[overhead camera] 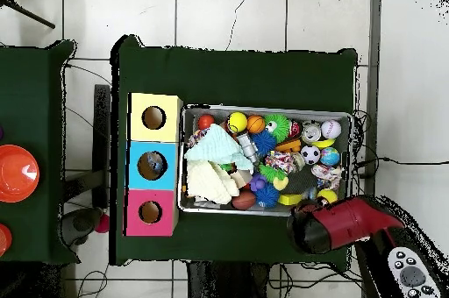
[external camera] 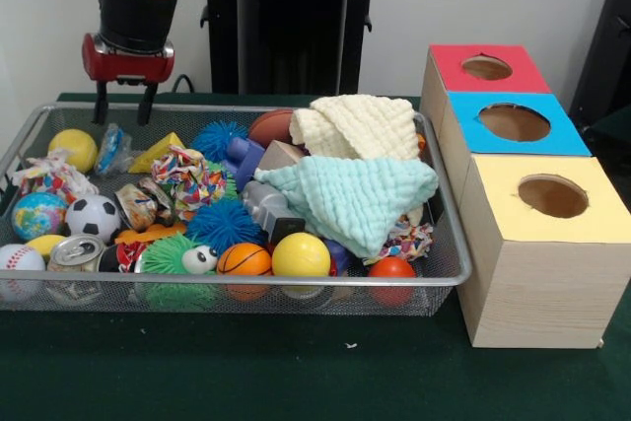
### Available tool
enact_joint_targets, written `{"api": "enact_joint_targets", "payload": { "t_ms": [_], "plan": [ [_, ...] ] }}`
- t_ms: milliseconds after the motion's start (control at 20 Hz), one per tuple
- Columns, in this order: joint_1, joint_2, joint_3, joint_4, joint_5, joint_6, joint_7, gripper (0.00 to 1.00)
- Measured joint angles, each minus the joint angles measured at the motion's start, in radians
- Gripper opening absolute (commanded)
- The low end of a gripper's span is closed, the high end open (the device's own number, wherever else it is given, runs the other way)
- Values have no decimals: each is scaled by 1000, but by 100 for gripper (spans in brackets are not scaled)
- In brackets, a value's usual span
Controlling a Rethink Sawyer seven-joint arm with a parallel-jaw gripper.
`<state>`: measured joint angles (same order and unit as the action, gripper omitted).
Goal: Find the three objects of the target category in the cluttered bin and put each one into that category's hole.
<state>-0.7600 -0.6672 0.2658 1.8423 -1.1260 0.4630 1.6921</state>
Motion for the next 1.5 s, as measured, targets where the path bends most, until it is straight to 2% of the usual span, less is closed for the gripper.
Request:
{"api": "enact_joint_targets", "payload": {
  "t_ms": [650,1500],
  "plan": [
    [-1,-3,0,0,0,0,0,100],
    [2,45,0,-11,-11,0,0,100]
  ]
}}
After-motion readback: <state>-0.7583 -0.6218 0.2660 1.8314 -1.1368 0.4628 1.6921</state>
